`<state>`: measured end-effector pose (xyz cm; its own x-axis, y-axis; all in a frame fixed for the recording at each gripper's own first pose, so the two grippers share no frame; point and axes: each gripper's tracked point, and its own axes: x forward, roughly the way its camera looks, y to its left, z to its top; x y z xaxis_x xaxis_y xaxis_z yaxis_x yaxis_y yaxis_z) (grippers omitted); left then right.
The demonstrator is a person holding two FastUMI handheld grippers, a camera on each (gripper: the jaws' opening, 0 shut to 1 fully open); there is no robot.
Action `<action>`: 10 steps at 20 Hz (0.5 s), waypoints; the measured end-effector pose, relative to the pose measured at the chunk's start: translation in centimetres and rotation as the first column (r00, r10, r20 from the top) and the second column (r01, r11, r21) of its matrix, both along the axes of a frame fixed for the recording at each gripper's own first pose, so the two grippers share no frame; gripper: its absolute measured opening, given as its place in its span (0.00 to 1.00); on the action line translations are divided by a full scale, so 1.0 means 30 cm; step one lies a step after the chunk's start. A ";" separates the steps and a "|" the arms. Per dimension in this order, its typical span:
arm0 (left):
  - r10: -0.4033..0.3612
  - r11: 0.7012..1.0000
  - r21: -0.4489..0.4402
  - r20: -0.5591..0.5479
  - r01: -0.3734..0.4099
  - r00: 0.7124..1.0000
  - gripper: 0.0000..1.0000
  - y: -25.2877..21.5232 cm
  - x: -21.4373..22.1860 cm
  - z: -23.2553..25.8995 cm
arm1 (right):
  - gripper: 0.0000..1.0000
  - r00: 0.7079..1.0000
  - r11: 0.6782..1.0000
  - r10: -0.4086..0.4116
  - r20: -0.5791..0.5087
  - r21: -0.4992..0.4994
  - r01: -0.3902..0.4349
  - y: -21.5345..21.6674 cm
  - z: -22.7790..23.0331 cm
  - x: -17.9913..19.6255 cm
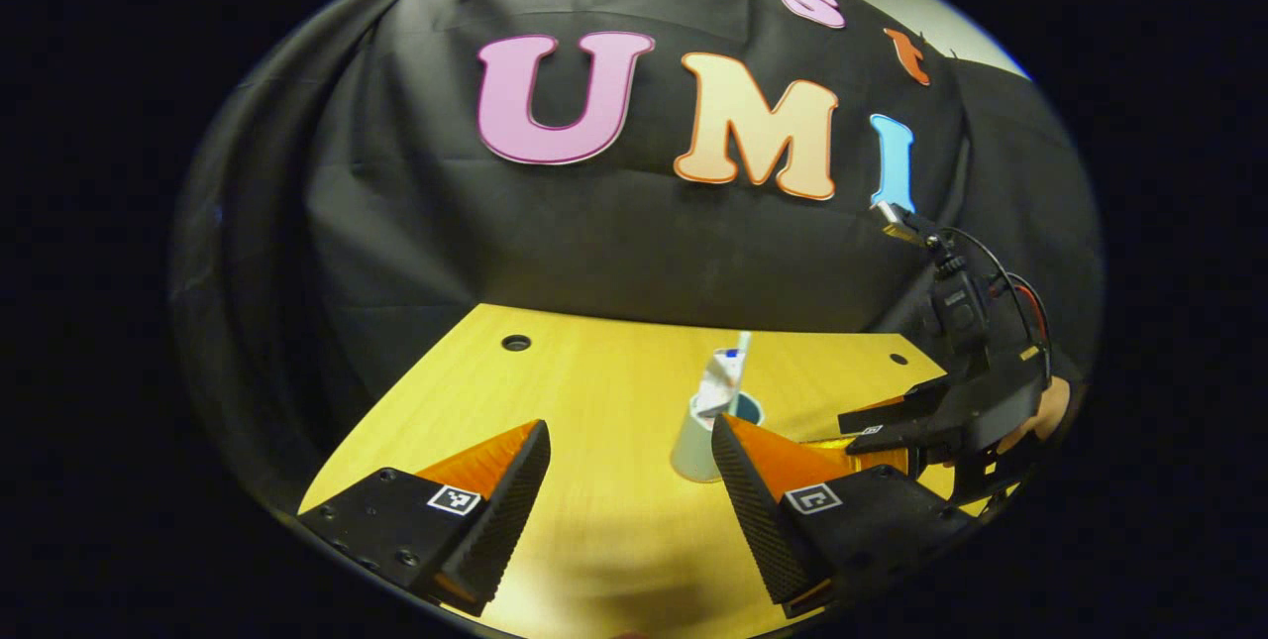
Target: Put the toothbrush and toothpaste on the desktop into the cup, then pick up the cup and place it on the coaster on the desktop.
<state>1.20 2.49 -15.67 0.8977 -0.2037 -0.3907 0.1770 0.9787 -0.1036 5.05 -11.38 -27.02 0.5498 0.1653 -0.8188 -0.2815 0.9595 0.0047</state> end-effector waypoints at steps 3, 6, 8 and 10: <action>-0.046 0.999 0.001 0.019 0.046 0.999 0.95 -0.125 0.016 0.038 | 0.96 0.987 0.998 -0.055 0.152 0.008 0.055 -0.123 0.131 0.012; -0.086 0.996 -0.005 0.055 0.086 0.995 0.95 -0.241 0.024 0.085 | 0.95 0.942 0.992 -0.127 0.312 0.064 0.112 -0.213 0.277 0.019; -0.073 0.997 0.016 0.095 0.071 0.993 0.95 -0.281 0.037 0.130 | 0.95 0.887 0.983 -0.186 0.424 0.082 0.167 -0.291 0.387 0.022; -0.069 0.998 0.015 0.131 0.068 0.989 0.94 -0.324 0.047 0.170 | 0.98 0.827 0.971 -0.238 0.509 0.122 0.205 -0.356 0.483 0.009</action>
